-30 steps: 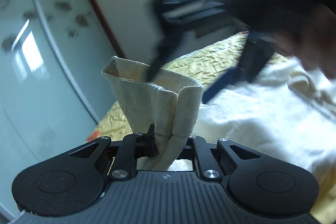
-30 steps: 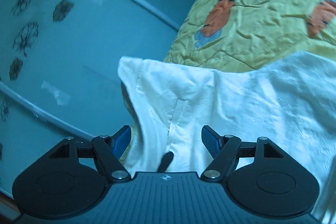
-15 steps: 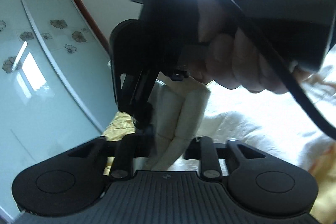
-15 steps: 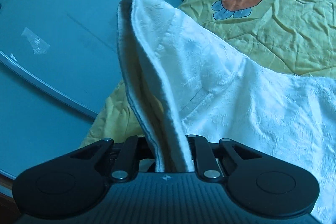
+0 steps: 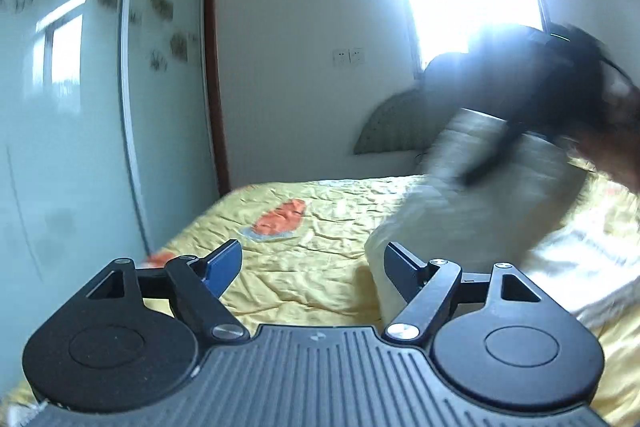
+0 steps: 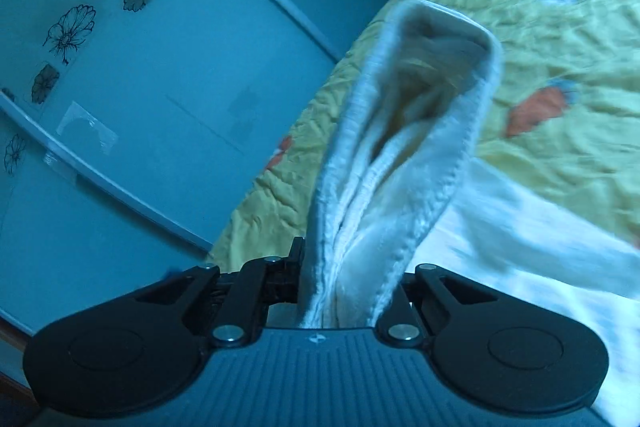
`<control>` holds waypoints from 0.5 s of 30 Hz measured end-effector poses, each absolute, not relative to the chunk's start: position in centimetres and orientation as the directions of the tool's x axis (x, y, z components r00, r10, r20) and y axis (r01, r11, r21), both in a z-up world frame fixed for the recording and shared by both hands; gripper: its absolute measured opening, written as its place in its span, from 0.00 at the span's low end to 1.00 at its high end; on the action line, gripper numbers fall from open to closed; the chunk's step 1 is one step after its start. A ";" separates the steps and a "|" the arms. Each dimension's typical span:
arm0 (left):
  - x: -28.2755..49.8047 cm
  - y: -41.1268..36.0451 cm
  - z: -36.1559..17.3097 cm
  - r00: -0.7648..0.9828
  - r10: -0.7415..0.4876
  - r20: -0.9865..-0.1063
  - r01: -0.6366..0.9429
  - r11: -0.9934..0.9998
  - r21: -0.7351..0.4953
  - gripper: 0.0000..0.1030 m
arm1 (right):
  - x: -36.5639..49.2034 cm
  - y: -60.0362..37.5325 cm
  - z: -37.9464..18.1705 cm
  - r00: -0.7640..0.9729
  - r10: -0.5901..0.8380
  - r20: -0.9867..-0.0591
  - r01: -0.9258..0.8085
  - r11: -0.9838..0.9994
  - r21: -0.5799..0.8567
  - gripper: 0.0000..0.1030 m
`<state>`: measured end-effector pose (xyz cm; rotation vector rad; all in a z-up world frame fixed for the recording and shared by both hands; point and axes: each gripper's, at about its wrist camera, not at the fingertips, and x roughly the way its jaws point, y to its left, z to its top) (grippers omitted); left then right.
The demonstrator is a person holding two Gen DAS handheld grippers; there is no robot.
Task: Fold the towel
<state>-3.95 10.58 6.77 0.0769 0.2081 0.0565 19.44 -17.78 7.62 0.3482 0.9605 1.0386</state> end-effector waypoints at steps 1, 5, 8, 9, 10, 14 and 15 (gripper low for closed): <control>-3.5 10.5 7.1 0.977 0.038 -0.212 -0.026 0.998 0.058 0.79 | 19.2 -20.2 7.3 0.178 0.834 -0.522 -0.547 0.525 0.652 0.12; -1.8 9.3 7.0 0.959 -0.141 -0.246 0.150 0.988 0.019 0.80 | 19.1 -27.3 2.7 0.214 0.781 -0.586 -0.404 0.617 0.675 0.14; 0.7 6.1 5.5 0.888 -0.302 -0.346 0.328 0.945 0.015 0.79 | 19.8 -30.1 -2.4 0.242 0.755 -0.609 -0.217 0.654 0.725 0.25; 1.3 5.1 5.1 0.854 -0.358 -0.379 0.386 0.923 -0.001 0.79 | 19.7 -30.3 -3.3 0.257 0.753 -0.606 -0.183 0.654 0.734 0.33; 1.9 4.3 4.8 0.820 -0.404 -0.406 0.433 0.901 -0.023 0.79 | 19.3 -30.4 -3.6 0.279 0.762 -0.584 -0.171 0.638 0.751 0.32; 3.7 1.5 0.8 0.674 -0.459 -0.578 0.490 0.864 -0.115 0.80 | 18.1 -32.2 -3.6 0.364 0.782 -0.506 -0.132 0.581 0.803 0.37; 3.4 1.4 0.2 0.680 -0.450 -0.579 0.484 0.868 -0.106 0.81 | 18.1 -32.9 -3.8 0.380 0.787 -0.486 -0.112 0.561 0.820 0.38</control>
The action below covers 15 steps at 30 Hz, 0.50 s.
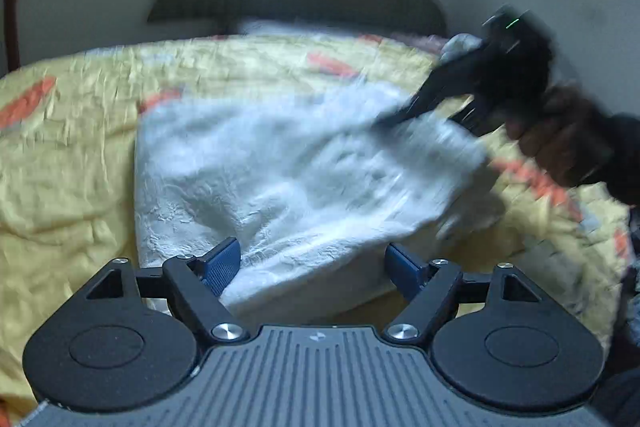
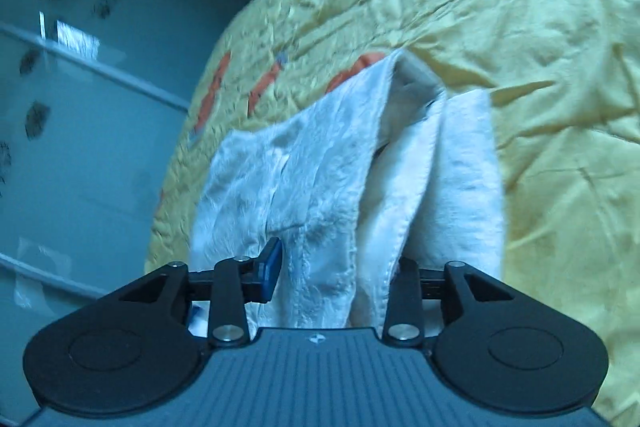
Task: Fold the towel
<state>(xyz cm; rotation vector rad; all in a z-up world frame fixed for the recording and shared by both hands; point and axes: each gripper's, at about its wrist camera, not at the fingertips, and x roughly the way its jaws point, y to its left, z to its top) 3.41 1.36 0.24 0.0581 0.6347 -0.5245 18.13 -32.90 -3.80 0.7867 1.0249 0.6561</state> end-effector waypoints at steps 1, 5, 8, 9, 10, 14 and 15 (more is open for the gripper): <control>3.4 1.5 0.0 0.688 -0.451 -0.568 0.486 0.868 -0.100 0.83 | 18.1 -33.8 -4.2 0.390 0.795 -0.464 -0.096 0.536 0.839 0.38; 3.2 1.0 0.0 0.693 -0.440 -0.571 0.473 0.876 -0.100 0.85 | 17.9 -33.7 -4.4 0.381 0.798 -0.467 -0.134 0.548 0.826 0.29; 3.2 -0.3 0.2 0.704 -0.415 -0.577 0.457 0.886 -0.079 0.86 | 18.0 -32.7 -3.1 0.366 0.772 -0.519 -0.204 0.611 0.765 0.15; 3.2 -0.7 0.1 0.704 -0.412 -0.578 0.456 0.887 -0.076 0.86 | 17.9 -32.8 -2.3 0.379 0.776 -0.504 -0.238 0.608 0.757 0.14; 3.1 -0.9 0.1 0.702 -0.414 -0.579 0.460 0.885 -0.075 0.86 | 17.8 -32.8 -1.5 0.392 0.772 -0.501 -0.258 0.615 0.745 0.14; 2.9 -1.3 -0.6 0.692 -0.423 -0.585 0.482 0.874 -0.062 0.89 | 18.6 -33.6 -4.8 0.356 0.735 -0.576 -0.204 0.663 0.720 0.15; 2.8 -1.5 -0.7 0.699 -0.411 -0.585 0.480 0.876 -0.043 0.89 | 18.5 -34.0 -5.6 0.365 0.756 -0.544 -0.184 0.631 0.754 0.15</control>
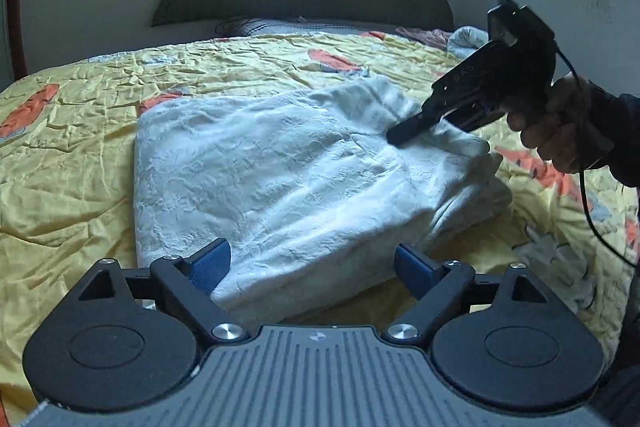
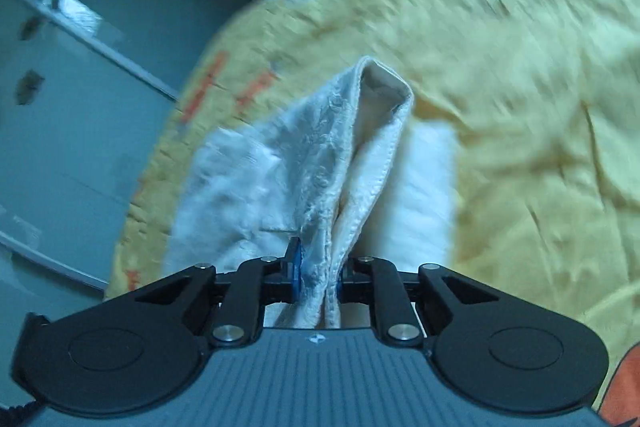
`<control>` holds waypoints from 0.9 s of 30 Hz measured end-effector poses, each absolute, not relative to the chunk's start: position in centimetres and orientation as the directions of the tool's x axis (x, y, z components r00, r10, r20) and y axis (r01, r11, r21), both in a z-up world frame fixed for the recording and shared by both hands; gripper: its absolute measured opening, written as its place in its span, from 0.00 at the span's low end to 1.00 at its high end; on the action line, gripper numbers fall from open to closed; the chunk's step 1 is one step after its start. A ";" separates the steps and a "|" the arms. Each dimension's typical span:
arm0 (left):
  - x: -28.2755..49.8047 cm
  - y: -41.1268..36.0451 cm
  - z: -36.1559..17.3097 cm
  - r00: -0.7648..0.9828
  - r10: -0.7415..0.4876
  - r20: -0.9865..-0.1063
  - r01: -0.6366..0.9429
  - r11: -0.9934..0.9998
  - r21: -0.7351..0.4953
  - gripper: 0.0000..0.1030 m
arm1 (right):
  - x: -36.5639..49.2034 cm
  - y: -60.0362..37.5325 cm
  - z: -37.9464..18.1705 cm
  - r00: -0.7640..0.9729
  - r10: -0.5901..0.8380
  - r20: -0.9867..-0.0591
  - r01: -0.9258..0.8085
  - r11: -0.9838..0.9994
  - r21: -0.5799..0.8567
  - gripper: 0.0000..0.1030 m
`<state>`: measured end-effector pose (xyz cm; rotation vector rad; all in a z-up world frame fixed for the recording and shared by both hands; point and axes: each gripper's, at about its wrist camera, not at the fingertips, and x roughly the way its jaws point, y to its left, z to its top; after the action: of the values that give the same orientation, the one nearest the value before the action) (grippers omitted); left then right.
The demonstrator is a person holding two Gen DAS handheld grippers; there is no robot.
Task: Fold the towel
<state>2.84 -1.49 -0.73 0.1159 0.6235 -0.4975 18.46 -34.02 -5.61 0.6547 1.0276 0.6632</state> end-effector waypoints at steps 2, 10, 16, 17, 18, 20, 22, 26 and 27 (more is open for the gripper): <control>2.7 -1.5 -0.4 0.703 -0.408 -0.582 0.477 0.878 -0.040 0.88 | 17.7 -34.7 -5.5 0.399 0.763 -0.509 -0.150 0.602 0.784 0.20; 7.9 6.3 2.5 0.717 -0.483 -0.502 0.281 0.860 -0.426 0.90 | 16.2 -40.3 -3.7 0.549 0.730 -0.406 -0.120 0.550 0.826 0.63; 16.1 9.5 -0.8 0.640 -0.499 -0.584 0.003 0.762 -0.647 0.86 | 18.8 -39.4 -5.9 0.486 0.746 -0.455 -0.056 0.546 0.836 0.63; 17.0 9.5 -1.2 0.624 -0.523 -0.581 -0.008 0.739 -0.674 0.86 | 19.3 -38.9 -6.2 0.475 0.748 -0.463 -0.055 0.550 0.833 0.62; 17.8 9.6 -1.4 0.623 -0.543 -0.564 -0.004 0.718 -0.696 0.87 | 19.6 -38.6 -6.4 0.474 0.758 -0.448 -0.059 0.535 0.843 0.62; 19.6 9.5 -1.9 0.610 -0.572 -0.548 -0.013 0.684 -0.729 0.86 | 20.5 -38.3 -6.8 0.479 0.768 -0.425 -0.040 0.502 0.864 0.63; 21.0 9.5 -2.3 0.603 -0.578 -0.550 -0.044 0.664 -0.747 0.57 | 21.1 -37.5 -6.7 0.473 0.764 -0.439 -0.065 0.527 0.848 0.36; 22.1 8.6 -2.1 0.601 -0.506 -0.618 -0.043 0.752 -0.657 0.22 | 20.9 -35.8 -4.0 0.499 0.713 -0.492 -0.195 0.646 0.738 0.16; 21.7 8.3 -1.5 0.618 -0.487 -0.618 -0.024 0.774 -0.633 0.15 | 20.7 -35.8 -3.1 0.510 0.719 -0.472 -0.230 0.643 0.730 0.14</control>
<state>21.69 8.31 -1.54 -0.6487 0.8760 -0.2886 20.65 -35.81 -3.12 0.6519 0.8535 0.6226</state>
